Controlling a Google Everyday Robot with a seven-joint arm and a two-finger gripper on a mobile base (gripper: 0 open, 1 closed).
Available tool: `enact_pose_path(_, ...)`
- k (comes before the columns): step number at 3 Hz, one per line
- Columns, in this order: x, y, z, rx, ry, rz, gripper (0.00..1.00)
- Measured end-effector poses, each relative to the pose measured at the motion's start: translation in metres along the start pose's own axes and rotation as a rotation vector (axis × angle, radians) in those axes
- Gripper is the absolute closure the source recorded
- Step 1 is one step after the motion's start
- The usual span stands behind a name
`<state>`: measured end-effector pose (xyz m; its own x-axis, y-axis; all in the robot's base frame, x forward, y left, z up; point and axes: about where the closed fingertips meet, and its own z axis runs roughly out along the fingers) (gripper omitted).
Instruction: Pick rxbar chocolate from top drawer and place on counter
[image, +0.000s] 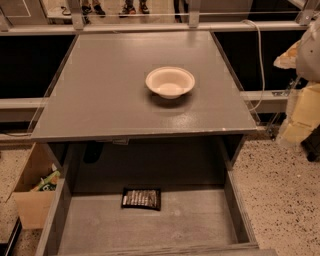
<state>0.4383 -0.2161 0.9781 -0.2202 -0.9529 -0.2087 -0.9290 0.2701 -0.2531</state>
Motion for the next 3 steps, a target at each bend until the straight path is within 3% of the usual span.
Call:
enact_pose_path(2,0.001,0.001,-0.005,-0.001,-0.028,-0.013,0.0)
enact_pose_path(3,0.002,0.011,0.003,-0.022,-0.09,-0.03,0.0)
